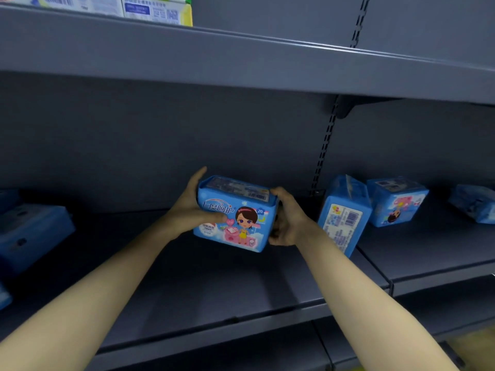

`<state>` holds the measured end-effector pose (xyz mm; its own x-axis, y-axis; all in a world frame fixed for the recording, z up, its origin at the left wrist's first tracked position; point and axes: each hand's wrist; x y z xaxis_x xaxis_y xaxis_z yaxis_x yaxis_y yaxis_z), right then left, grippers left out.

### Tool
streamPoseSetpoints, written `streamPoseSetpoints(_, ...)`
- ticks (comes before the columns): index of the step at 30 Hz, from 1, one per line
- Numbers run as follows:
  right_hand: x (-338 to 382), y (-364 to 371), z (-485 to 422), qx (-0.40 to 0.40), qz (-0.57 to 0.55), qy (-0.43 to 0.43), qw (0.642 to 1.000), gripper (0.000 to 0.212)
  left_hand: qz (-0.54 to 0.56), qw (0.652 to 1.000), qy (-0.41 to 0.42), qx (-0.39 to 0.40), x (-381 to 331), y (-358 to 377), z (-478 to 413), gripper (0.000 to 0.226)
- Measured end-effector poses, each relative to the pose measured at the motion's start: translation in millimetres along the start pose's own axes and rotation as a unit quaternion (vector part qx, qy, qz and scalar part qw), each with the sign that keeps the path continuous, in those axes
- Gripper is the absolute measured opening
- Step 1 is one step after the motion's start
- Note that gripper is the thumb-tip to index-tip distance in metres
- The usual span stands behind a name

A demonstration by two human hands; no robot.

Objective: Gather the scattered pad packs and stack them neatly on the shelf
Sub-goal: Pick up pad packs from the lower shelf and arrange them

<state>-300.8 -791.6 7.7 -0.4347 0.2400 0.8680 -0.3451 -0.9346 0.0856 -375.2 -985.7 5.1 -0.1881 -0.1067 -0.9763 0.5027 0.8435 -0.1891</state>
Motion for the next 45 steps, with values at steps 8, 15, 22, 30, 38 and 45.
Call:
streamPoseSetpoints(8, 9.7, 20.4, 7.9, -0.025, 0.020, -0.087, 0.996, 0.045, 0.003, 0.997, -0.016, -0.076, 13.7, -0.1, 0.7, 0.116)
streamPoseSetpoints(15, -5.6, 36.1, 3.7, -0.061, 0.304, -0.252, 0.917, 0.099, -0.055, 0.994, -0.032, -0.088, 21.5, 3.9, 4.3, 0.110)
streamPoseSetpoints(22, -15.9, 49.9, 11.3, -0.136, 0.554, -0.280, 0.772, 0.078, -0.284, 0.954, 0.005, -0.093, 10.0, 10.8, 15.7, 0.098)
streamPoseSetpoints(30, -19.4, 59.1, 6.1, -0.180, 0.628, -0.265, 0.709, 0.064, -0.497, 0.865, 0.011, -0.070, -1.3, 26.8, 15.1, 0.070)
streamPoseSetpoints(38, -21.8, 58.5, -2.9, -0.193, 0.625, -0.288, 0.700, 0.062, -0.486, 0.871, 0.027, -0.072, 3.1, 31.9, 7.7, 0.071)
streamPoseSetpoints(45, -21.1, 63.5, 2.1, -0.196, 0.599, -0.282, 0.723, 0.054, -0.453, 0.888, 0.036, -0.075, -4.3, 27.3, 13.9, 0.065)
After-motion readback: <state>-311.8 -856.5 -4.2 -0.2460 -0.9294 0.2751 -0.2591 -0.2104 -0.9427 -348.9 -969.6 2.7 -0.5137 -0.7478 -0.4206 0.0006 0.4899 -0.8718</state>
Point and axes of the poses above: each hand's wrist, its own z-axis away from the middle knuckle, its own y-axis out of the palm, x = y × z, and after that the axes turned 4 degrees about z, right-handed
